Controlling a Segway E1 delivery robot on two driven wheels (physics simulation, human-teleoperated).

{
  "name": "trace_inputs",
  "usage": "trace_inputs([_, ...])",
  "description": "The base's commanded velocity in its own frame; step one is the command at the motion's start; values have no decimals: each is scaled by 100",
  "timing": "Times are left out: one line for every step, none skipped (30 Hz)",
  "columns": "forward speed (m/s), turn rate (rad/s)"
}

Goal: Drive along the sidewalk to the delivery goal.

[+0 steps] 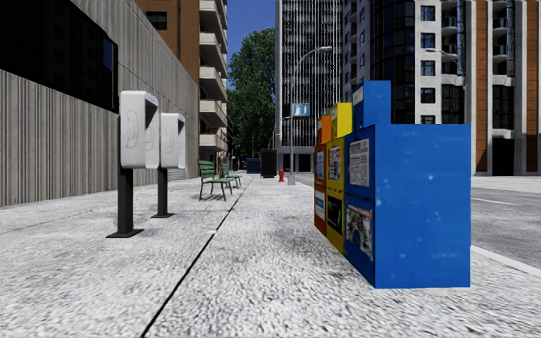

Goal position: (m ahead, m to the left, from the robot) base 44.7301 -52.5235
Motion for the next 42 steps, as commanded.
trace_inputs([200, 0])
trace_inputs([200, 0])
trace_inputs([200, 15])
trace_inputs([200, 25])
trace_inputs([200, 29])
trace_inputs([200, 29])
trace_inputs([200, 30])
trace_inputs([200, 0])
trace_inputs([200, 0])
trace_inputs([200, 0])
trace_inputs([200, 0])
trace_inputs([200, 0])
trace_inputs([200, 0])
trace_inputs([200, 0])
trace_inputs([200, 0])
trace_inputs([200, 0])
trace_inputs([200, 0])
trace_inputs([200, 0])
trace_inputs([200, 0])
trace_inputs([200, 0])
trace_inputs([200, 0])
trace_inputs([200, 0])
trace_inputs([200, 0])
trace_inputs([200, 0])
trace_inputs([200, 0])
trace_inputs([200, 0])
trace_inputs([200, 0])
trace_inputs([200, 0])
trace_inputs([200, 0])
trace_inputs([200, 0])
trace_inputs([200, 0])
trace_inputs([200, 0])
trace_inputs([200, 0])
trace_inputs([200, 0])
trace_inputs([200, 0])
trace_inputs([200, 0])
trace_inputs([200, 0])
trace_inputs([200, 0])
trace_inputs([200, 0])
trace_inputs([200, 0])
trace_inputs([200, 0])
trace_inputs([200, 0])
